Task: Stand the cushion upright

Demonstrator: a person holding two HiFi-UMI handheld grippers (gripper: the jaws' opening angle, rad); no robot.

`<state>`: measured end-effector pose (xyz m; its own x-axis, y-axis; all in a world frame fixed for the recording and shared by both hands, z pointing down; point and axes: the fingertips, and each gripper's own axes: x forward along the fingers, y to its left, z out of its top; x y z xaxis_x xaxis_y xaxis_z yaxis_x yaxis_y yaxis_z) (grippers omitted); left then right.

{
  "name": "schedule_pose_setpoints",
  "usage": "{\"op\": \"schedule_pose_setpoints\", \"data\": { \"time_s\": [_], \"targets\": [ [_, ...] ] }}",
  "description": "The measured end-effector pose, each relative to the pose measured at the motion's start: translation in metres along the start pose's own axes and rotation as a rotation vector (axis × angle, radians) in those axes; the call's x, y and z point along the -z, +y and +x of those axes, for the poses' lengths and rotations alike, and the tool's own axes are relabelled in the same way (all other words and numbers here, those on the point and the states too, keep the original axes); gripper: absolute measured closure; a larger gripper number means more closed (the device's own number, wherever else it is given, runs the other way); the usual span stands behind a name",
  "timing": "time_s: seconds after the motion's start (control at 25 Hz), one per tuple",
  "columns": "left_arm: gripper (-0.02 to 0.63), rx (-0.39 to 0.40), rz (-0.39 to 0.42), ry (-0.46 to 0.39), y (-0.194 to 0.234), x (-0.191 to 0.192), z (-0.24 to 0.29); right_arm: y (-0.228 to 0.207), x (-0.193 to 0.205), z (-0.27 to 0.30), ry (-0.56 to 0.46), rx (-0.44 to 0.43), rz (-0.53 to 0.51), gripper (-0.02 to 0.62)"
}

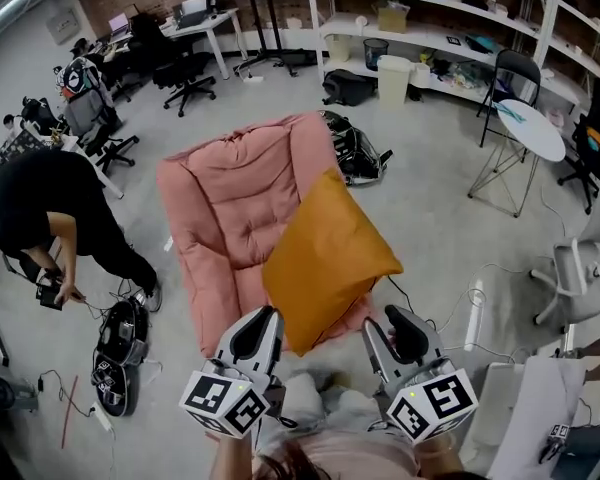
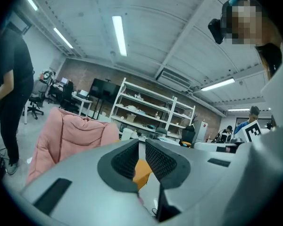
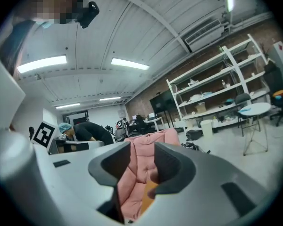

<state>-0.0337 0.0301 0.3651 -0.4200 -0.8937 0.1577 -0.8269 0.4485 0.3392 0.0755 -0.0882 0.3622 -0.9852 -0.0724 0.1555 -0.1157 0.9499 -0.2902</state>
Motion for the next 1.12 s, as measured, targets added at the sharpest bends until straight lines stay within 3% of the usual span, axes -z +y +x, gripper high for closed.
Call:
{"op": "schedule_pose_setpoints", "data": {
  "time_s": [0.2,0.48,1.12],
  "targets": [
    [0.553,0.043,-0.003,0.024,0.016,-0.003,0.025,-0.021,0.009,0.009,0.023,0.025,0.056,0.396],
    [0.510,0.122,0.032,0.083,0.042,-0.012,0.089,-0.072,0.018,0.027,0.044,0.124,0.148,0.330],
    [0.410,0.280,0.087,0.231,0.127,-0.013,0.224,-0.137,0.063,0.078,0.073,0.380,0.363,0.291]
  ]
}}
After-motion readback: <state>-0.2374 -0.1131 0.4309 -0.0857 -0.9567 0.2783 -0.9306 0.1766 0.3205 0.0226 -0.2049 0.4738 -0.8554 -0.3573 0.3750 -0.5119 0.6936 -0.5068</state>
